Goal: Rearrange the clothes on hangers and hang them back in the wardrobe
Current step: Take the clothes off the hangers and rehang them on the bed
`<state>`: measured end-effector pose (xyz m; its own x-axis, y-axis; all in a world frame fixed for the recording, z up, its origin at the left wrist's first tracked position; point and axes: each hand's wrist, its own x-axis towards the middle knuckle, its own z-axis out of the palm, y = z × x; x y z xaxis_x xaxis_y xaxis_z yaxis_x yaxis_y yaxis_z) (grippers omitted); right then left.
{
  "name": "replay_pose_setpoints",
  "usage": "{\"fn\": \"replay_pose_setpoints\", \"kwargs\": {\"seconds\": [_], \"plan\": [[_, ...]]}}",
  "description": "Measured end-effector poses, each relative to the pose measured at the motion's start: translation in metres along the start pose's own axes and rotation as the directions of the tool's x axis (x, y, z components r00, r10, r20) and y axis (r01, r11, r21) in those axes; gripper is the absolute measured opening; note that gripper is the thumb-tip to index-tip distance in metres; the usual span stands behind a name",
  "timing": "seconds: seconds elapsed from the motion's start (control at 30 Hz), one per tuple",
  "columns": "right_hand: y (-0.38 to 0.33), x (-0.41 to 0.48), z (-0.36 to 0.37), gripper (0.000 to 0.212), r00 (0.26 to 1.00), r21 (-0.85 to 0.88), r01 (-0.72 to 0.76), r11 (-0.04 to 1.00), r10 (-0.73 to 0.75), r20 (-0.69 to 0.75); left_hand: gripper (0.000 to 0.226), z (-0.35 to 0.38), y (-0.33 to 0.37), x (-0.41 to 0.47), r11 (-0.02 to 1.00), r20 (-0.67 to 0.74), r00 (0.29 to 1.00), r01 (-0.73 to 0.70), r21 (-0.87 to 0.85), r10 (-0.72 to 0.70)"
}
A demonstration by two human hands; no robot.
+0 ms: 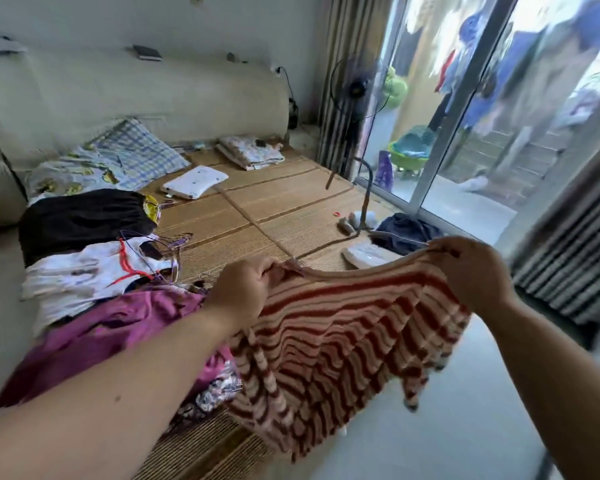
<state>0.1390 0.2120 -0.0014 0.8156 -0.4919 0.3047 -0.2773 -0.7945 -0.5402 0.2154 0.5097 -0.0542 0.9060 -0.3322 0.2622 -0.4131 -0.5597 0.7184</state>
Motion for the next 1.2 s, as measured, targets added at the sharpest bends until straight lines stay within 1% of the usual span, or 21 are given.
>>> {"fn": "replay_pose_setpoints", "kwargs": {"seconds": [0.13,0.23,0.3,0.37,0.4,0.47,0.5,0.57,0.63,0.7,0.8,0.87,0.93,1.0,1.03,1.1,1.13,1.2], "plan": [[0.028,0.042,-0.013,0.019,0.999,-0.085,-0.021,0.996,0.018,-0.031,0.017,0.050,0.020,0.024,0.998,0.046,0.999,0.026,-0.058,-0.024],[0.049,0.085,0.005,0.017,0.998,-0.128,-0.058,0.990,0.061,0.015,0.020,0.096,0.011,0.052,0.995,0.153,0.986,0.080,-0.053,-0.071],[0.064,0.114,0.024,0.020,0.996,-0.198,-0.040,0.979,0.054,0.066,0.019,0.130,-0.008,0.070,0.989,0.234,0.966,0.128,-0.078,-0.106],[0.083,0.149,0.056,0.023,0.991,-0.266,-0.017,0.964,0.052,0.124,0.021,0.169,-0.035,0.093,0.974,0.323,0.931,0.209,-0.084,-0.172],[0.093,0.168,0.077,0.020,0.985,-0.285,-0.012,0.958,0.061,0.163,0.021,0.189,-0.051,0.108,0.967,0.360,0.910,0.246,-0.065,-0.207],[0.111,0.197,0.118,0.017,0.970,-0.312,-0.013,0.950,0.088,0.227,0.020,0.220,-0.078,0.130,0.956,0.408,0.875,0.294,-0.019,-0.261],[0.122,0.214,0.143,0.019,0.966,-0.335,0.002,0.942,0.085,0.245,0.019,0.237,-0.094,0.145,0.946,0.420,0.862,0.325,-0.024,-0.285],[0.144,0.245,0.193,0.021,0.955,-0.430,0.074,0.900,0.060,0.290,0.020,0.265,-0.124,0.169,0.903,0.443,0.821,0.426,-0.056,-0.360],[0.157,0.267,0.241,0.021,0.937,-0.536,0.177,0.825,0.025,0.348,0.021,0.283,-0.158,0.189,0.855,0.437,0.783,0.515,-0.059,-0.442],[0.163,0.283,0.291,0.022,0.912,-0.572,0.255,0.780,0.003,0.410,0.021,0.303,-0.201,0.210,0.827,0.429,0.754,0.562,-0.030,-0.497],[0.163,0.297,0.356,0.017,0.846,-0.576,0.250,0.779,0.113,0.520,0.022,0.326,-0.258,0.237,0.810,0.438,0.710,0.582,0.074,-0.551],[0.168,0.306,0.401,0.012,0.810,-0.593,0.233,0.771,0.183,0.557,0.022,0.341,-0.291,0.253,0.816,0.442,0.704,0.564,0.129,-0.556],[0.177,0.310,0.443,0.019,0.783,-0.575,0.180,0.798,0.238,0.575,0.023,0.356,-0.323,0.268,0.811,0.454,0.682,0.548,0.204,-0.574],[0.184,0.310,0.477,0.027,0.745,-0.535,0.119,0.836,0.281,0.605,0.024,0.366,-0.349,0.280,0.803,0.491,0.644,0.541,0.252,-0.587],[0.187,0.309,0.493,0.035,0.726,-0.522,0.113,0.845,0.289,0.624,0.024,0.371,-0.360,0.284,0.801,0.513,0.625,0.536,0.267,-0.589],[0.186,0.302,0.516,0.054,0.693,-0.507,0.162,0.846,0.268,0.670,0.025,0.376,-0.376,0.291,0.802,0.547,0.602,0.534,0.267,-0.582],[0.184,0.294,0.520,0.061,0.691,-0.500,0.178,0.848,0.253,0.677,0.027,0.378,-0.380,0.294,0.799,0.562,0.588,0.542,0.260,-0.581],[0.178,0.270,0.525,0.066,0.665,-0.460,0.193,0.866,0.229,0.711,0.034,0.374,-0.380,0.299,0.796,0.604,0.556,0.556,0.240,-0.571]]}}
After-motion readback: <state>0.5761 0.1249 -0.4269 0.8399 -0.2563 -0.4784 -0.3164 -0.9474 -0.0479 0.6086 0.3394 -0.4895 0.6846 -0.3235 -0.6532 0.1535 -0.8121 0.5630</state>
